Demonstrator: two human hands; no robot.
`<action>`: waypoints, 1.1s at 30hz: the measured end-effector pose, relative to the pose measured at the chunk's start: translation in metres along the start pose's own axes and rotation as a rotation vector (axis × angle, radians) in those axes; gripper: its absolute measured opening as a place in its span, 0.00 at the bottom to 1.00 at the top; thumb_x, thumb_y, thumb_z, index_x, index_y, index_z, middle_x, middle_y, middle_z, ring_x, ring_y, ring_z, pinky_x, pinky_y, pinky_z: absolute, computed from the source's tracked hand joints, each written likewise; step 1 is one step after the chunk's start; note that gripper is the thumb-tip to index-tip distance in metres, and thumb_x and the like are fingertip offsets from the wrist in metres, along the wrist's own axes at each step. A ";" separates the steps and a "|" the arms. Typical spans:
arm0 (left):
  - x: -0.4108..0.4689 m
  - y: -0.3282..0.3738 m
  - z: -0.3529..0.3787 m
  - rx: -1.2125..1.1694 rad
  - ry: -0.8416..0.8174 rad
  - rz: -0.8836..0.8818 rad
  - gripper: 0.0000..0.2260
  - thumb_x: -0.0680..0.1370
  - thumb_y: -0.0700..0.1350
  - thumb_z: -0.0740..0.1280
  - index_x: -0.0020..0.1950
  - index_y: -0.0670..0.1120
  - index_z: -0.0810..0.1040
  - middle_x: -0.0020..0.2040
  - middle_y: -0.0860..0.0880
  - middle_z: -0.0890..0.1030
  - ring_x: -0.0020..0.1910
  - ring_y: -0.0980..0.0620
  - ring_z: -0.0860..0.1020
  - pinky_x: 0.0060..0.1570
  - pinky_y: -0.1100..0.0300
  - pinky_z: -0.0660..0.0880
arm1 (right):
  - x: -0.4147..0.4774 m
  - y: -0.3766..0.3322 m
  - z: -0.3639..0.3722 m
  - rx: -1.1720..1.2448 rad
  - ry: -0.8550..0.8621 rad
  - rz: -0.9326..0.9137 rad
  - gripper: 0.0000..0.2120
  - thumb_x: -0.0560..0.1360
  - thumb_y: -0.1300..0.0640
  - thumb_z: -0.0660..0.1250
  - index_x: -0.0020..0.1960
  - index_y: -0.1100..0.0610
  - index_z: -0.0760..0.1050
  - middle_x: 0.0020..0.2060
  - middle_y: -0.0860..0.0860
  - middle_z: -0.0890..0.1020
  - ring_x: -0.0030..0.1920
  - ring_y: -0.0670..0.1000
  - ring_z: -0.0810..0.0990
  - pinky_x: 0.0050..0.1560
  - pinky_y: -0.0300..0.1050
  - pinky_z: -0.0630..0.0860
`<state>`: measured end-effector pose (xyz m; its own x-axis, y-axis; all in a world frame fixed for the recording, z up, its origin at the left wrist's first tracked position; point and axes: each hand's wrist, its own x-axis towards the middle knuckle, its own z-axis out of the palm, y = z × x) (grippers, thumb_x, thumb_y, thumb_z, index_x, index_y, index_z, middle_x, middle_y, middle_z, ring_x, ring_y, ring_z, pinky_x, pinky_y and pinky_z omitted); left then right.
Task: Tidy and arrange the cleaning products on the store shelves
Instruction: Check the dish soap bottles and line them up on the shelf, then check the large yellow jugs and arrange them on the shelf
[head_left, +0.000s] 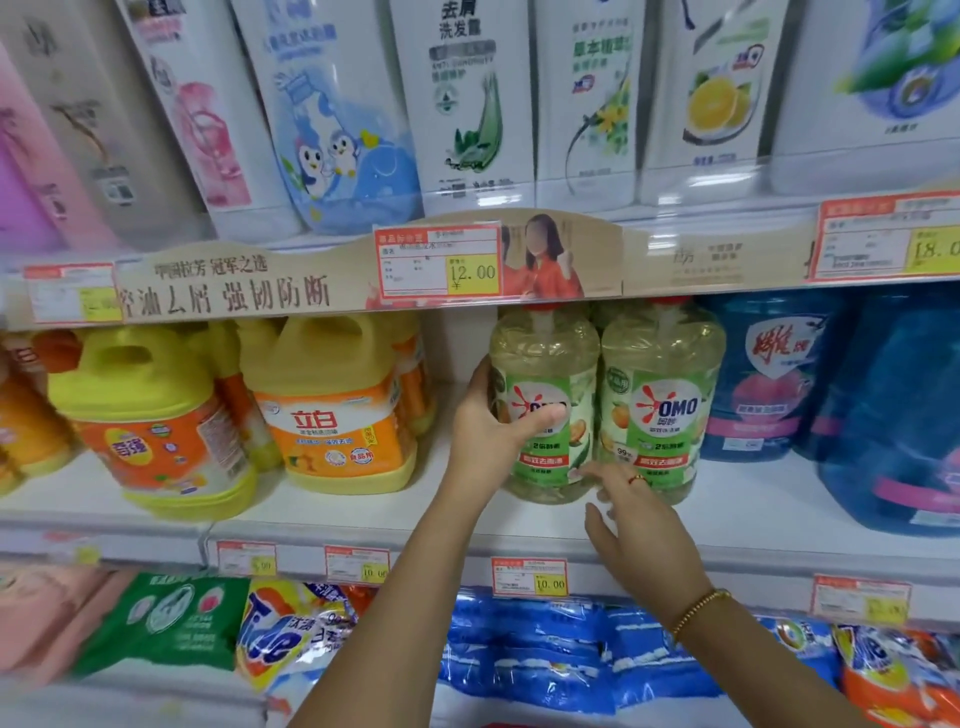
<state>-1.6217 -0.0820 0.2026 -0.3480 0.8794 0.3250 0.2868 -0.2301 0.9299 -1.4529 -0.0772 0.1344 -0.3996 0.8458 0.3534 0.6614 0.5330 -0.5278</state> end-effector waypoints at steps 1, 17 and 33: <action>-0.002 0.002 -0.005 0.017 -0.024 -0.002 0.26 0.68 0.45 0.78 0.63 0.51 0.73 0.55 0.56 0.81 0.52 0.62 0.80 0.50 0.66 0.78 | 0.000 -0.002 -0.002 0.012 -0.010 0.014 0.15 0.77 0.59 0.63 0.63 0.51 0.71 0.55 0.48 0.76 0.50 0.48 0.76 0.48 0.43 0.75; -0.036 -0.033 -0.163 0.182 0.390 -0.066 0.39 0.66 0.35 0.77 0.73 0.43 0.62 0.65 0.46 0.75 0.60 0.49 0.76 0.61 0.53 0.73 | 0.133 -0.237 0.007 0.559 -0.080 -0.069 0.26 0.71 0.56 0.74 0.67 0.57 0.70 0.65 0.55 0.75 0.65 0.54 0.73 0.59 0.36 0.67; -0.125 0.018 -0.185 0.105 0.126 -0.049 0.41 0.60 0.59 0.80 0.69 0.58 0.68 0.64 0.58 0.76 0.65 0.56 0.73 0.62 0.49 0.73 | 0.009 -0.234 -0.072 0.802 -0.113 -0.146 0.06 0.73 0.58 0.71 0.49 0.56 0.78 0.42 0.53 0.80 0.43 0.51 0.78 0.44 0.45 0.74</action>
<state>-1.7381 -0.2731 0.2106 -0.4713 0.8276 0.3048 0.3564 -0.1374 0.9242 -1.5659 -0.1959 0.3171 -0.5361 0.7413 0.4038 -0.0394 0.4559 -0.8892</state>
